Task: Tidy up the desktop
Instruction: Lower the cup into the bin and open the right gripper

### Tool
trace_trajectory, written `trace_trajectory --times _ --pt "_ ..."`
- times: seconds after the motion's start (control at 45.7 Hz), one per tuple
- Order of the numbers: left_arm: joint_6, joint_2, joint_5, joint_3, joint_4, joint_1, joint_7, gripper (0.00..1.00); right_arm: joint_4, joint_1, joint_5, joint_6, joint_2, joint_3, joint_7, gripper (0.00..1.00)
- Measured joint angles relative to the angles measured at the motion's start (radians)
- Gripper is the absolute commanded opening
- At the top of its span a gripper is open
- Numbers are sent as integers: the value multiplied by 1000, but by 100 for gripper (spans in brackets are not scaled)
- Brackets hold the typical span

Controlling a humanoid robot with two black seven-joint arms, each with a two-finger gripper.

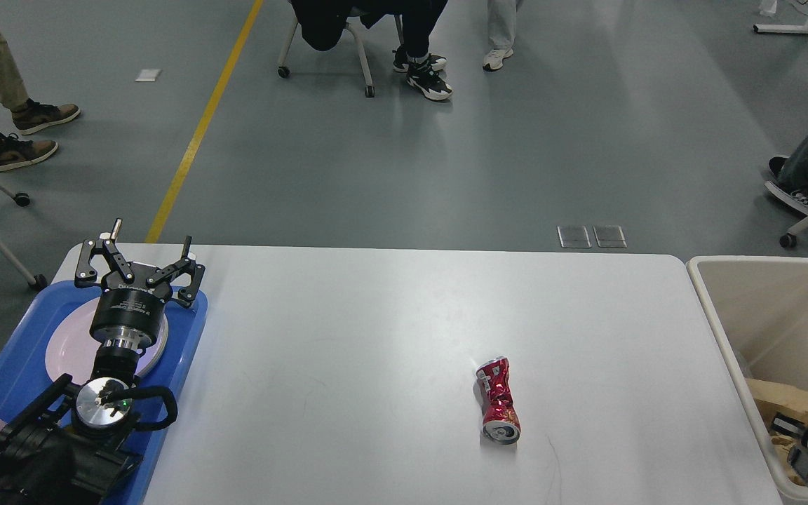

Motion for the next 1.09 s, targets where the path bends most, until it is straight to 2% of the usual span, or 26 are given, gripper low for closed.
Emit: trace_trajectory --times 0.066,0.109,0.175,0.197,0.416,1.095 --pt "0 0 0 0 0 0 0 96 0 -2 0 -1 0 0 0 0" --pt "1 0 0 0 0 0 0 96 1 -2 0 -1 0 -1 0 28" --pt "1 0 0 0 0 0 0 96 2 -2 0 -2 0 -2 -1 92" --pt "1 0 0 0 0 0 0 96 3 -2 0 -4 0 -3 -1 100" --pt "1 -1 0 0 0 0 0 96 4 3 0 -36 0 -6 0 100" --pt "1 -1 0 0 0 0 0 96 25 44 -3 -23 -31 -4 -1 100"
